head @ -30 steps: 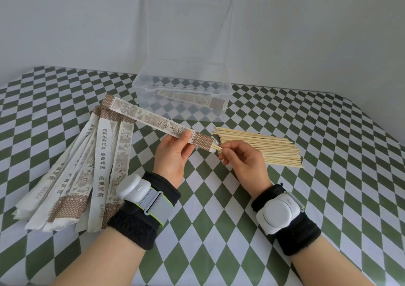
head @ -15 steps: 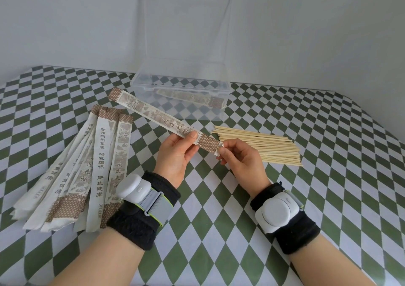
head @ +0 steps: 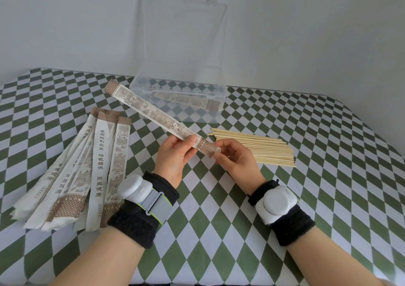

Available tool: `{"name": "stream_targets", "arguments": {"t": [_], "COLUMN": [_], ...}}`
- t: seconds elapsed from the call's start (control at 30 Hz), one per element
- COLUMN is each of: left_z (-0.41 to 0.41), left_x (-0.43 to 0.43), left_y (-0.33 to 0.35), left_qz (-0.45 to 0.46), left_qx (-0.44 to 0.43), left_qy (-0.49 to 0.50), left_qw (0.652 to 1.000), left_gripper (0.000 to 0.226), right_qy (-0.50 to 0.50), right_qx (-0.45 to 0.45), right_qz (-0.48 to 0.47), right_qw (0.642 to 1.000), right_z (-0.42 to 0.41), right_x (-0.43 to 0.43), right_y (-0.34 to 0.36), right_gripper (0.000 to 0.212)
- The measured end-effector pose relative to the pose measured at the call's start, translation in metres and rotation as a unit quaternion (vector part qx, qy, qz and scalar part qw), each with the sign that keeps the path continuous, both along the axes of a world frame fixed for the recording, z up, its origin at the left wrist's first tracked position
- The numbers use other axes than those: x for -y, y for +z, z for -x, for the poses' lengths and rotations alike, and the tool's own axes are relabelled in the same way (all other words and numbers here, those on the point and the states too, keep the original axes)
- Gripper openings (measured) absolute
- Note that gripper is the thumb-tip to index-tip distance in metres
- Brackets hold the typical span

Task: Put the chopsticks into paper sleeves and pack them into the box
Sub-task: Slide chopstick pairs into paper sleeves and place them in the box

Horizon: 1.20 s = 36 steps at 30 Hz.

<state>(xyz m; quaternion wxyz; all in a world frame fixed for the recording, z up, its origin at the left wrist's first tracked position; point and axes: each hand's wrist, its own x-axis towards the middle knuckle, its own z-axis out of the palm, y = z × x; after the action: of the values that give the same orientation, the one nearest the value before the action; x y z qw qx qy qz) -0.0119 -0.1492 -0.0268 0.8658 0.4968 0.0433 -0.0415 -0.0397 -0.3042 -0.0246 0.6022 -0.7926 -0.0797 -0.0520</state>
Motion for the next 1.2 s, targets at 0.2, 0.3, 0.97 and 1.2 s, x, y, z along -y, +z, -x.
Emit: {"name": "stream_targets", "arguments": {"t": [0.2,0.3,0.97,1.2], "left_z": [0.001,0.001,-0.008,-0.008], "left_x": [0.002,0.003,-0.004,-0.004], "left_y": [0.0,0.0,0.0,0.001], "left_qz": [-0.025,-0.009,0.076,0.079], "left_qx": [0.006,0.012,-0.057,-0.054], "left_qy": [-0.021,-0.024,0.079,0.075], "left_qw": [0.999,1.0,0.992,0.993], "left_gripper": [0.018,0.014,0.029,0.033], "right_qy": [-0.032,-0.044,-0.137,-0.093], "right_qx": [0.013,0.019,0.121,0.05], "right_qz": [0.056,0.063,0.372,0.525], "right_qw": [0.998,0.997,0.91,0.844], "right_z": [-0.004,-0.01,-0.155,-0.158], "right_x": [-0.01,-0.008,-0.001,-0.006], "right_y": [0.004,0.01,0.086,0.08], "right_gripper": [0.015,0.016,0.01,0.067]}}
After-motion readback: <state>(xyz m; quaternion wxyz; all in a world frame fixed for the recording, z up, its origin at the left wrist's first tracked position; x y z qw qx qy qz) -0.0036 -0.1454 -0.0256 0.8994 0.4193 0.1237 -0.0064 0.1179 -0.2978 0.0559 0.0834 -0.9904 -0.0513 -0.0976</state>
